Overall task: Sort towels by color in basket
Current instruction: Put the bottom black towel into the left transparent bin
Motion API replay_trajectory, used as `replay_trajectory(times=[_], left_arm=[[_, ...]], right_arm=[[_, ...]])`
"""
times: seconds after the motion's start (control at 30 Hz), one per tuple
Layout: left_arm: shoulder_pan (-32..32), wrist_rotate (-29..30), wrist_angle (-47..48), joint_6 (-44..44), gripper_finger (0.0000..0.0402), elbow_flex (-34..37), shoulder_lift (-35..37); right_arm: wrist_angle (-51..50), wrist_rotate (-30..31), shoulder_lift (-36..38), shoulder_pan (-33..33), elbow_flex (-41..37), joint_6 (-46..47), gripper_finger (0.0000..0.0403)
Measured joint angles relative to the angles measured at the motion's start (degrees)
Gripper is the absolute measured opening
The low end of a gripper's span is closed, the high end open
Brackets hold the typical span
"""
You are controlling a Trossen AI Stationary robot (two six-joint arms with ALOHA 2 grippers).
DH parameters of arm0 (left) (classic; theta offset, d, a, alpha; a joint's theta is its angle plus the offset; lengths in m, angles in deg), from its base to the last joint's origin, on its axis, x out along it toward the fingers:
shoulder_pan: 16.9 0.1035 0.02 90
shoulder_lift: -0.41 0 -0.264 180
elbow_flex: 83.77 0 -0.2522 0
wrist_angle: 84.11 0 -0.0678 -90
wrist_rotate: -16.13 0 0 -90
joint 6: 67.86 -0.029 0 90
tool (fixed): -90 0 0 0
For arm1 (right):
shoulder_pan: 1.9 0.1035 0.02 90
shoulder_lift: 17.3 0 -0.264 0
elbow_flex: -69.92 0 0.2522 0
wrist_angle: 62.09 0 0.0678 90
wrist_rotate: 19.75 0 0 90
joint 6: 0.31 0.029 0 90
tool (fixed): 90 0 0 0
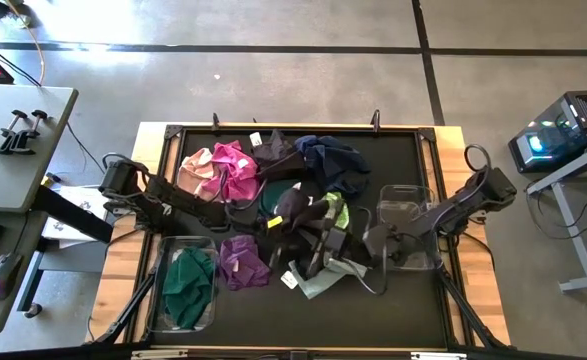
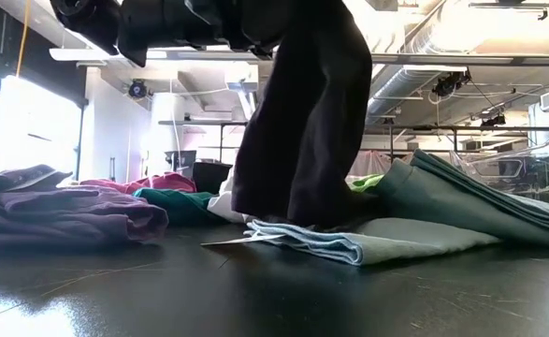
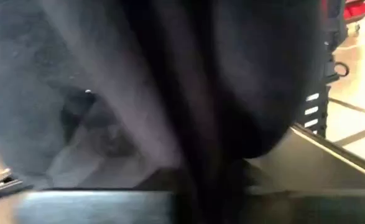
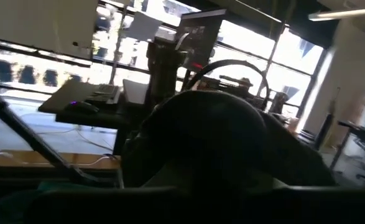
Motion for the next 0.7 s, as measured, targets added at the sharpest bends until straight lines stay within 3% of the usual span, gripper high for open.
replay_trajectory(times=[0.2,0.3,0.37,0.53,0.7], left_arm=[[-0.29,3.16,4.02,0.0,0.0006,0.0,0.45],[-1.12,9.04,8.32,-3.13,0.0003,0.04,3.09],[-2.1,14.43,12.28,-5.86,0.0002,0.04,6.25],[-4.88,25.9,25.78,-11.99,0.0001,-1.81,15.93],[-6.44,34.17,39.12,-15.46,0.0001,-7.12,23.24]], right_arm=[[-4.02,23.85,2.27,5.7,0.07,-3.39,0.009],[-6.93,35.49,2.27,9.43,0.07,-3.43,0.0111],[-9.99,40.09,2.28,11.74,-0.16,-0.74,0.0118],[-18.48,41.15,2.29,15.94,-3.12,13.18,0.0122],[-25.56,35.36,2.27,16.76,-6.32,29.95,0.0123]])
